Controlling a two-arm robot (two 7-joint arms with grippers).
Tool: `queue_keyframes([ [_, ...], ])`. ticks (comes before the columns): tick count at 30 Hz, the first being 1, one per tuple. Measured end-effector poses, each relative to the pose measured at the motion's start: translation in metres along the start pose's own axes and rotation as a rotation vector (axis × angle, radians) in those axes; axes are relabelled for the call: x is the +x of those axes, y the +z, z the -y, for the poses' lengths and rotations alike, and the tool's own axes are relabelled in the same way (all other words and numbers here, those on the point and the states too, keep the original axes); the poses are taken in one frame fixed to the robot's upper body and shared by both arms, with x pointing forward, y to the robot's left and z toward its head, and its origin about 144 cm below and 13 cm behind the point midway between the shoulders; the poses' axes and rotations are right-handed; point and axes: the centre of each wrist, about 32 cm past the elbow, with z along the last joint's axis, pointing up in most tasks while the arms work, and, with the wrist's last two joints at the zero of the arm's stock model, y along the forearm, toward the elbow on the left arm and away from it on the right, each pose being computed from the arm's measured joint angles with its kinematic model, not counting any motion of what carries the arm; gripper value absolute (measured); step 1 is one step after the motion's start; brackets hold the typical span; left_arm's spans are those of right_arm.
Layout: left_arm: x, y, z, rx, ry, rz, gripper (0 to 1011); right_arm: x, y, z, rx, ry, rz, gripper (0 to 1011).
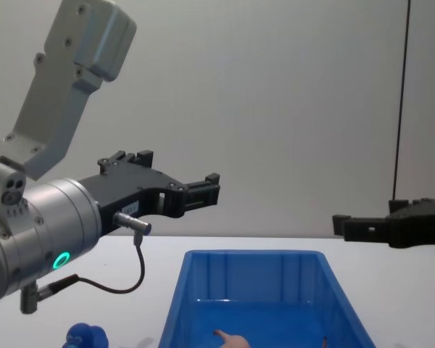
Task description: Pick up the two dolls from the table and place them into the box.
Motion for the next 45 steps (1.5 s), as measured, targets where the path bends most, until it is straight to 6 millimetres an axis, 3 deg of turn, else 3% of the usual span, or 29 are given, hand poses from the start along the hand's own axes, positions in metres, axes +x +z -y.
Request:
queue_keyframes([
  [11,-0.004,0.005,-0.013,0.054,0.036,-0.009,1003,0.01,-0.003,0.003,0.011,-0.009,0.007,1001],
  [27,-0.005,-0.003,-0.06,0.188,0.112,-0.079,1003,0.016,-0.005,0.005,0.017,-0.014,0.01,1001],
  [36,0.01,-0.021,-0.078,0.253,0.106,-0.131,1003,0.017,-0.005,0.005,0.018,-0.014,0.011,1001],
  [45,0.029,-0.039,-0.082,0.293,0.064,-0.166,1003,0.017,-0.005,0.005,0.019,-0.015,0.011,1001],
])
